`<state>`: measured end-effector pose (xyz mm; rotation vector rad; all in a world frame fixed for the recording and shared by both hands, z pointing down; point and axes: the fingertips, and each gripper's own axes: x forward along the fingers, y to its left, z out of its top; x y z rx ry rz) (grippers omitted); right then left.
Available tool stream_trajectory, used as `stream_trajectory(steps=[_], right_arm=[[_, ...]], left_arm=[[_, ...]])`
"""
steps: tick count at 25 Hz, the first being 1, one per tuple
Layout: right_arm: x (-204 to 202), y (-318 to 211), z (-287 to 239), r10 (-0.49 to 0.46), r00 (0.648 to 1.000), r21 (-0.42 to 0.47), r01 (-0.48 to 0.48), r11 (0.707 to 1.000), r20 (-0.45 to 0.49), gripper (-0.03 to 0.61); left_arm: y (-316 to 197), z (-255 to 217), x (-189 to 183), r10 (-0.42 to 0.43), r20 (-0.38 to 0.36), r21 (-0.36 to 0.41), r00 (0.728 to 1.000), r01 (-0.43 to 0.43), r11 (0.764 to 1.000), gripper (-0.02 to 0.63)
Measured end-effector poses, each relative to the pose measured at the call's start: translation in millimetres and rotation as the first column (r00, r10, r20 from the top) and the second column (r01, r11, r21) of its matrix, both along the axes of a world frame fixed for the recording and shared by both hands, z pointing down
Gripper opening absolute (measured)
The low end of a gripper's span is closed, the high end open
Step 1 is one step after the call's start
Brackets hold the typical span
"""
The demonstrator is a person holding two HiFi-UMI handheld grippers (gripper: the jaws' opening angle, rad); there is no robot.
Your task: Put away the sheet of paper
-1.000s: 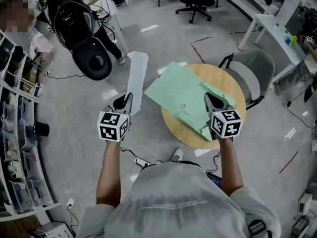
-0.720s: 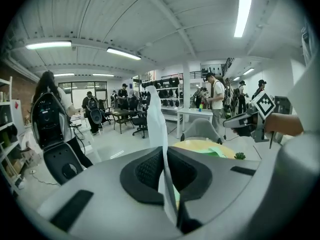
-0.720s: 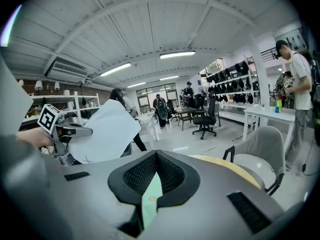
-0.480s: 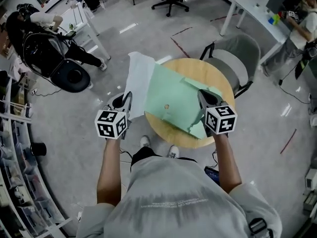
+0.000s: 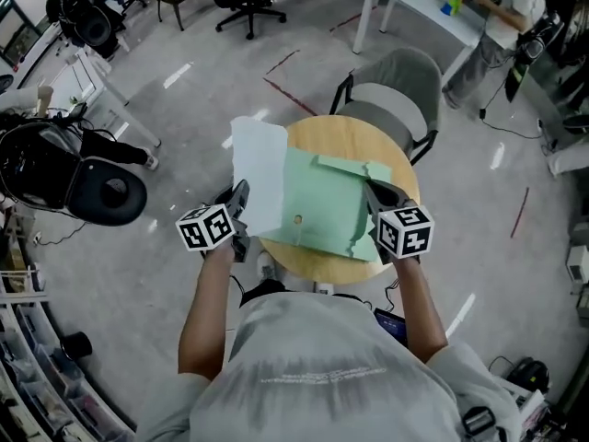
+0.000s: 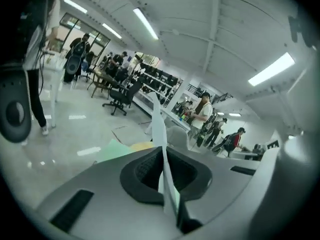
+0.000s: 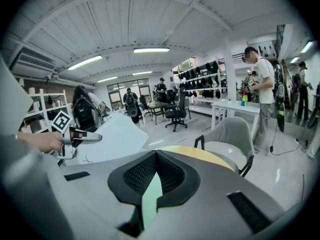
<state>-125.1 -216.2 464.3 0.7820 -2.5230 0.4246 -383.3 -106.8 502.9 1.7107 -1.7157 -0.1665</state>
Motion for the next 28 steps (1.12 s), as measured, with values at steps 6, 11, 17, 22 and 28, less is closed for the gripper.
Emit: stream_trajectory(steps=[6,11,17,22,28], right_arm=[[0,13,25,0.121,0.991,-0.048,-0.123,0.991,-0.052,0.028],[-2,21,42,0.200,0.976,-0.078,-0.207,0.975,-0.087,0.029],[-2,32,55,0.283,0.952,-0.083,-0.294,0.952,-0.120,0.029],[15,43,63,0.356,0.922,-0.089,-0.372,0.924,-0.152,0.028],[25,52,63,0.418,0.892,-0.085,-0.436,0.896,-0.172,0.029]], left_arm=[[-8,62,-15,-0.020,-0.264,-0.072,0.964,0.001,0.997,0.018],[-17,93,-5,0.071,-0.356,-0.101,0.932,-0.114,0.988,0.018],[-39,94,17,0.247,-0.446,0.044,0.860,-0.254,0.966,0.018],[-39,124,33,0.317,-0.441,0.026,0.840,-0.341,0.940,0.019],[-36,149,45,0.328,-0.483,-0.048,0.812,-0.399,0.916,0.018]])
